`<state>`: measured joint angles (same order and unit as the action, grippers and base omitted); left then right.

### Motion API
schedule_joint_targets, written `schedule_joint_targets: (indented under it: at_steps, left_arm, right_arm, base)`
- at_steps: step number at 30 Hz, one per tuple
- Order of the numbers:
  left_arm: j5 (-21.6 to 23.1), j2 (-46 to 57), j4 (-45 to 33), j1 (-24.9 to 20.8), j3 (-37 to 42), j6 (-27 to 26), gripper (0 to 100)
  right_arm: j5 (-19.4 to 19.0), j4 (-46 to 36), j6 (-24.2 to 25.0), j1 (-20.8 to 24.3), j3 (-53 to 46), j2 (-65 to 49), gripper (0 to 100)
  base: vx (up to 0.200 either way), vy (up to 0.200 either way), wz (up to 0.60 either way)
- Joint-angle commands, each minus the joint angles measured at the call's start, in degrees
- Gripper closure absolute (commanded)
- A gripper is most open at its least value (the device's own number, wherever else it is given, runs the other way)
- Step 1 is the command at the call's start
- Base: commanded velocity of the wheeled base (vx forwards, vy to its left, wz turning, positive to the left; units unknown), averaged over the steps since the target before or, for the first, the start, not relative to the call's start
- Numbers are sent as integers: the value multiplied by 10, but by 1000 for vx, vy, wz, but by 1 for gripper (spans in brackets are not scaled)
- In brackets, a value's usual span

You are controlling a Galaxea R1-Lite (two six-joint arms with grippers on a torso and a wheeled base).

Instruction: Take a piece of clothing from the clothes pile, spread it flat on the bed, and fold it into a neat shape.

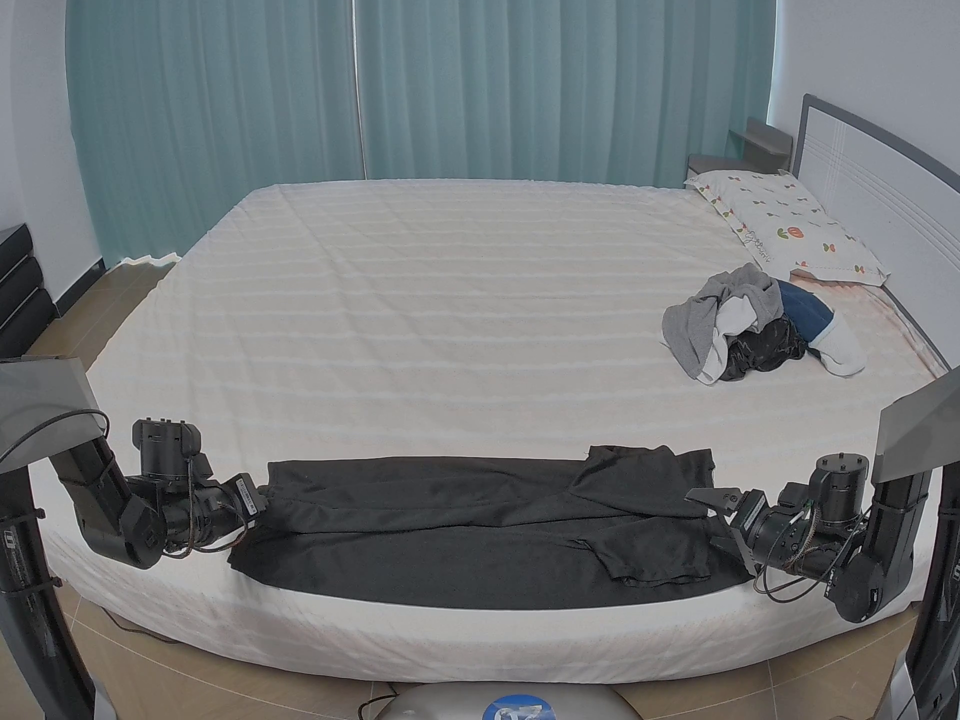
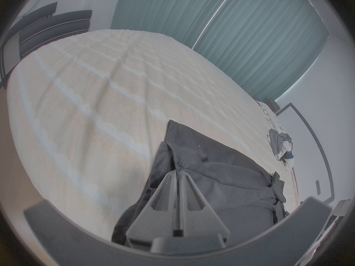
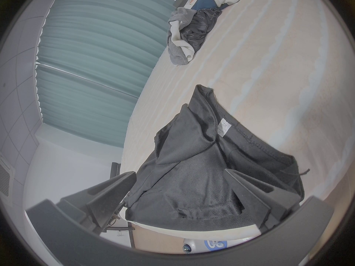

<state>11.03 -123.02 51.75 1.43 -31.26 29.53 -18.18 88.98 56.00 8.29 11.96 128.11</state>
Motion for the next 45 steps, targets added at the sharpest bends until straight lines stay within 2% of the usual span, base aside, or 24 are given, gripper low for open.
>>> schedule_joint_targets:
  at_steps: [1, 4, 7, 9, 10, 11, 12, 14, 16, 20, 24, 27, 33, 34, 37, 45]
  left_arm:
    - [0, 14, 5, 2, 1, 4, 100]
    - [-1, 20, 25, 2, -2, 27, 100]
    - [0, 30, 56, 2, -4, 82, 100]
    - [0, 30, 61, 2, -5, 89, 100]
    - [0, 30, 80, 2, -4, 99, 100]
    - [0, 30, 81, 2, -4, 100, 100]
    - [2, 26, 94, 2, -4, 103, 100]
    - [4, 24, 99, 3, -4, 103, 100]
    - [7, 18, 107, 6, -4, 103, 100]
    - [8, 1, 134, 9, -6, 111, 100]
    - [9, 1, 165, 8, -7, 154, 100]
    - [10, 1, 184, 8, -9, 180, 100]
    - [9, -7, 194, 8, -9, 182, 100]
    - [8, -10, 194, 8, -13, 183, 100]
    - [8, -12, 194, 8, -15, 184, 100]
    - [8, -12, 194, 8, -16, 183, 100]
  right_arm:
    - [0, 1, 0, 0, -1, -5, 0]
    - [0, 1, 0, 1, -1, -22, 0]
    - [2, -6, 1, 4, 1, -34, 0]
    - [5, -9, 1, 5, 3, -36, 0]
    - [23, -15, 1, 10, 8, -36, 0]
    - [24, -16, 0, 12, 9, -36, 0]
    - [45, -24, 1, 26, 15, -37, 0]
    - [54, -28, 1, 32, 20, -37, 0]
    - [86, -44, 1, 55, 35, -40, 0]
    - [140, -108, 1, 85, 80, -61, 0]
    - [146, -177, 7, 95, 111, -70, 0]
    - [147, -194, 8, 95, 120, -61, 0]
    - [170, -210, 7, 91, 140, -42, 0]
    - [187, -232, 7, 91, 159, -32, 0]
    - [202, -262, 7, 92, 180, -24, 0]
    - [211, -275, 7, 89, 192, -19, 0]
  base:
    - [0, 0, 0]
    - [0, 0, 0]
    - [0, 0, 0]
    - [0, 0, 0]
    - [0, 0, 0]
    - [0, 0, 0]
    - [0, 0, 0]
    - [0, 0, 0]
    - [0, 0, 0]
    - [0, 0, 0]
    - [0, 0, 0]
    - [0, 0, 0]
    - [0, 0, 0]
    - [0, 0, 0]
    - [0, 0, 0]
    - [0, 0, 0]
